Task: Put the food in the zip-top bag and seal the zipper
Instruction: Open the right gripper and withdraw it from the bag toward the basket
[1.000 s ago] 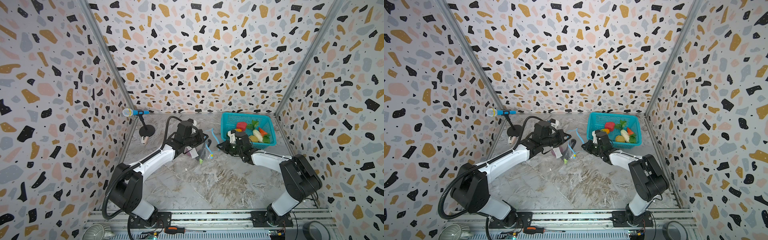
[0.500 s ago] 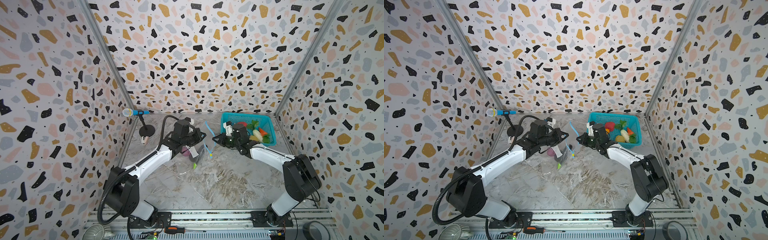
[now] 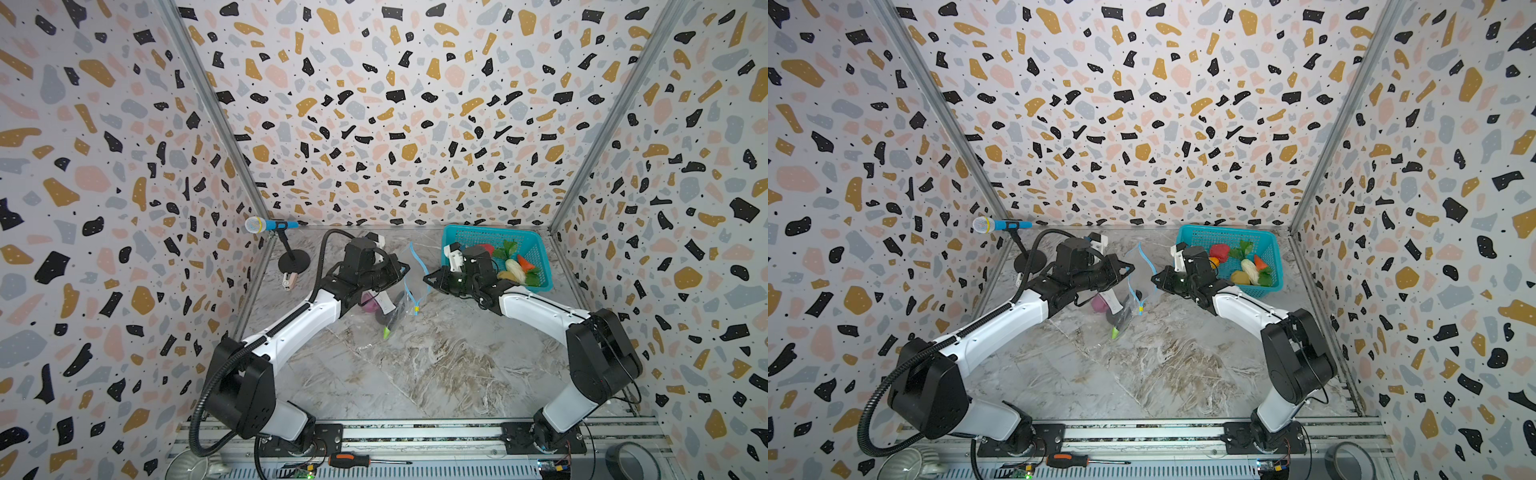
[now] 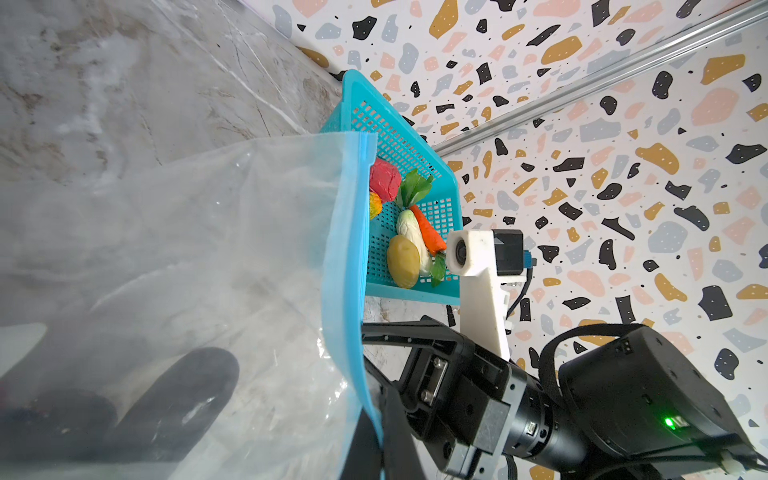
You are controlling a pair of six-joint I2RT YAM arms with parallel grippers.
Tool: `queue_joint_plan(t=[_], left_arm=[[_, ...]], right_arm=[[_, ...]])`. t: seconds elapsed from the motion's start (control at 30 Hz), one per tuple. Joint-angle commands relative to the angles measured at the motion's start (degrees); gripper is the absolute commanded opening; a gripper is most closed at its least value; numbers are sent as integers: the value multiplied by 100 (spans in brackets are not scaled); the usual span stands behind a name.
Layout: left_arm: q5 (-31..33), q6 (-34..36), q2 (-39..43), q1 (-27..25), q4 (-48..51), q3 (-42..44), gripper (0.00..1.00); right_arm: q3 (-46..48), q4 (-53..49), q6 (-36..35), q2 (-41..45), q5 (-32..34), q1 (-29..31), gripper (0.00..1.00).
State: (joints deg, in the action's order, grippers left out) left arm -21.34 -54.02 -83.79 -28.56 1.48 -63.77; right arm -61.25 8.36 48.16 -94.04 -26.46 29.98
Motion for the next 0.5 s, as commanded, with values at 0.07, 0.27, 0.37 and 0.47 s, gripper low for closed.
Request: queue_joint_plan(t=[0.07,0.27,0.37,0.47], left_arm=[[-15,106,117,43,-121,-148,0],[-126,43,4,36,-309,-36,0],[-171,-3,-13,25,-415,63,0],[-200,1,-37,6,-449,139,0]], right_arm=[[-196,-159,-28,228,-104,82,0],[18,-111,-44,316,53,75,0],[149,-57,-45,332,95,61,1],[243,-41,-52,344,144,22,2]])
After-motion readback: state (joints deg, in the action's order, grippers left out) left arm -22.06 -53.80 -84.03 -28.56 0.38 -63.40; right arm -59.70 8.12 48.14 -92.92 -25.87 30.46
